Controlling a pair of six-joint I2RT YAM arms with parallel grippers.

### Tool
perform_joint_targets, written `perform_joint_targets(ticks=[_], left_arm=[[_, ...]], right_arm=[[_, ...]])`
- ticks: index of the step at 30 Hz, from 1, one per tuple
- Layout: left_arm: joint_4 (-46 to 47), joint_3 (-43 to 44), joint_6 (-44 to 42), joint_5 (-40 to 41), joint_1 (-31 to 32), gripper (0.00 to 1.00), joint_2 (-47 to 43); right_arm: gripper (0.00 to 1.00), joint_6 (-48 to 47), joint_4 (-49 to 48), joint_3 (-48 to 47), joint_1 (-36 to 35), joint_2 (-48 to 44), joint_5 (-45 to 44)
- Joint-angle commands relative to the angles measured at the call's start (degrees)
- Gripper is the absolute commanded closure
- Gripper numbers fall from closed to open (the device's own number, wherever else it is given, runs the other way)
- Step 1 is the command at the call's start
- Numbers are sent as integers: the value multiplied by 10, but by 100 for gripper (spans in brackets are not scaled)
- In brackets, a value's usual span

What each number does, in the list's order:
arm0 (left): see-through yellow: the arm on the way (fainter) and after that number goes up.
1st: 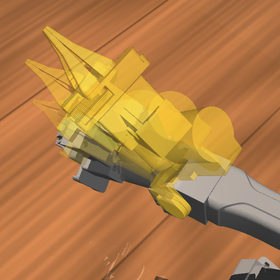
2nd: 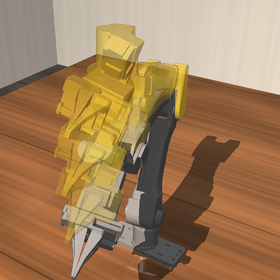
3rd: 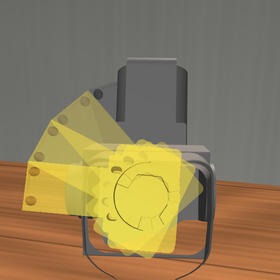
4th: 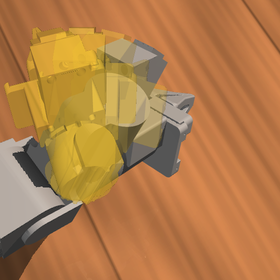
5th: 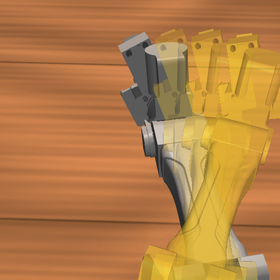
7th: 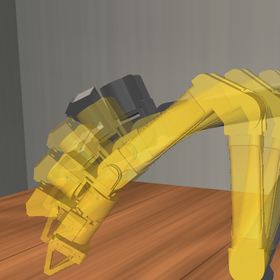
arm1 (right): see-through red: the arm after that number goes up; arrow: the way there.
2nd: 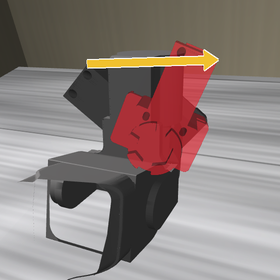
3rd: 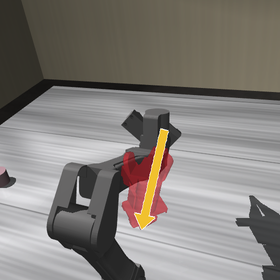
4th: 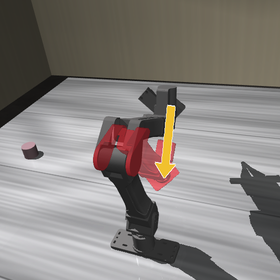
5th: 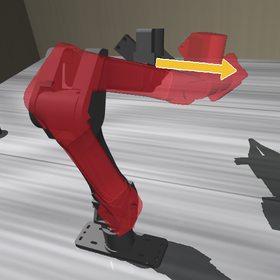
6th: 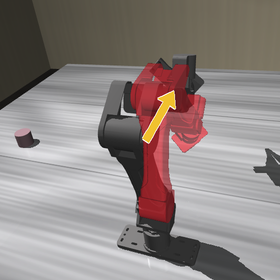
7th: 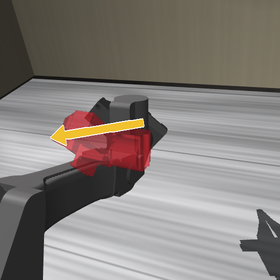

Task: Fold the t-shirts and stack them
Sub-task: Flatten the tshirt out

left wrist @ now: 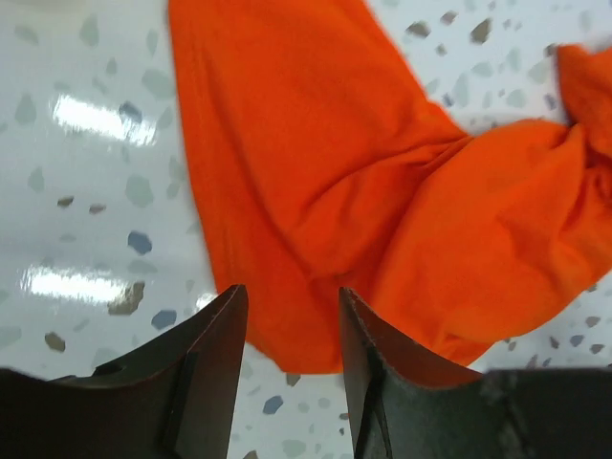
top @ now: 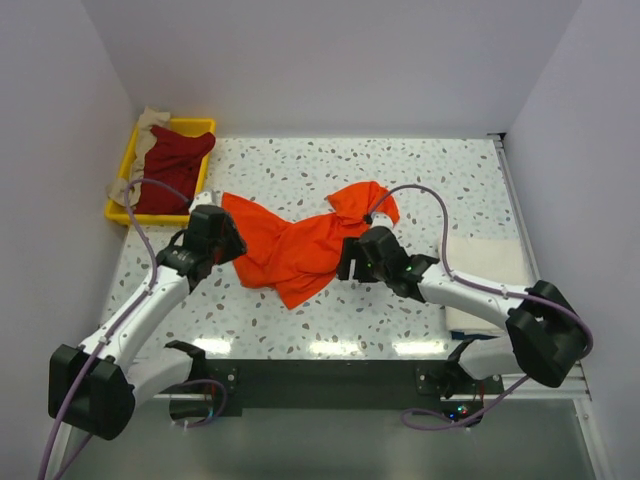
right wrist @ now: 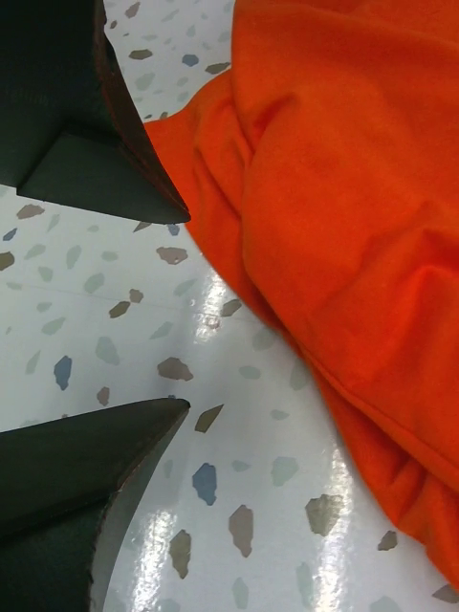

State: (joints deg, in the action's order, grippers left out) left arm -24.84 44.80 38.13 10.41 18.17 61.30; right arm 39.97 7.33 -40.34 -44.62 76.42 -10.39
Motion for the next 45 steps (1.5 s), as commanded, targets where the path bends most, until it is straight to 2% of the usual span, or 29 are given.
perform_joint_targets(ticks=[1, 5, 9, 17, 24, 31, 38, 43, 45], left_arm=[[-7, -47, 47, 15, 1, 53, -26], [23, -102, 78, -11, 1, 49, -34], [43, -116, 84, -35, 1, 43, -21], [71, -157, 106, -55, 1, 39, -11], [103, -179, 106, -66, 2, 40, 0], [124, -186, 101, -62, 1, 41, 22], [139, -189, 100, -63, 1, 44, 39], [152, -193, 101, -64, 1, 47, 54], [160, -190, 101, -68, 1, 53, 60]], right_arm=[[24, 8, -49, -47, 1, 18, -16], [25, 5, -44, -67, 40, 25, 1], [25, -3, -36, -91, 96, 32, 26], [27, -12, -50, -127, 157, 90, 51], [36, -38, -40, -212, 168, 171, 60], [39, -54, -21, -256, 168, 236, 29], [40, -67, 4, -261, 168, 240, -13], [40, -81, 13, -279, 168, 254, -5], [43, -81, 14, -289, 168, 263, 7]])
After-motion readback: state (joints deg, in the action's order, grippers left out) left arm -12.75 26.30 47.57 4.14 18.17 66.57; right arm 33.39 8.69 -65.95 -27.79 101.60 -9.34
